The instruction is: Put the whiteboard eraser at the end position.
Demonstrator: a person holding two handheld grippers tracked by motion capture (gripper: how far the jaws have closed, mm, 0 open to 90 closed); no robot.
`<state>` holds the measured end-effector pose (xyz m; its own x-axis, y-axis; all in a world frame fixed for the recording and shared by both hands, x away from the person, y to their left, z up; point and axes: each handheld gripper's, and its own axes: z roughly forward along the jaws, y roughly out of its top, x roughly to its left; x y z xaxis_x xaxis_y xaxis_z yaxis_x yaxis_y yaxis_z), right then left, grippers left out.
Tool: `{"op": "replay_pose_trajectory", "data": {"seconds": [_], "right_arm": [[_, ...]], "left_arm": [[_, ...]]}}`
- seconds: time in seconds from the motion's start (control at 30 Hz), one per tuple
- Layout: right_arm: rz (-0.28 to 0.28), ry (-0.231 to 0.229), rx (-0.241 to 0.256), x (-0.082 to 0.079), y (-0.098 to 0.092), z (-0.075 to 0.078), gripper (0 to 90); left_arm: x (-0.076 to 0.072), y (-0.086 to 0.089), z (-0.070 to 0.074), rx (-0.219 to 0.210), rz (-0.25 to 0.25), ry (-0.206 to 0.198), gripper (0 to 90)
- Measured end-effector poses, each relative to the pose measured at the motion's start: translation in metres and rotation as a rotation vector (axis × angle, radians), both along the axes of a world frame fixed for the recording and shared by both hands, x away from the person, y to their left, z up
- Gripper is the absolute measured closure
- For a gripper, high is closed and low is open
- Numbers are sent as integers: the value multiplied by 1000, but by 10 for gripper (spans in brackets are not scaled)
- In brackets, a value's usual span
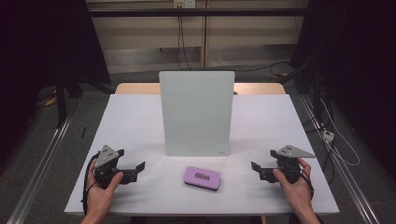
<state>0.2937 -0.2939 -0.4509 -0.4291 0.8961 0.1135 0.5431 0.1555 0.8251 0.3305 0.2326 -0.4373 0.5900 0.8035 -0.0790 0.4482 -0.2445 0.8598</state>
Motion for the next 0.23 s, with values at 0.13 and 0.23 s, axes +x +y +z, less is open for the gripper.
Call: {"op": "replay_pose_trajectory", "data": {"seconds": [0.13,0.23], "right_arm": [[-5,8,3,0,0,-2,82],[-11,1,5,1,-1,-2,82]], "left_arm": [[1,2,0,-5,4,5,49],[2,3,0,-12,9,5,49]]}}
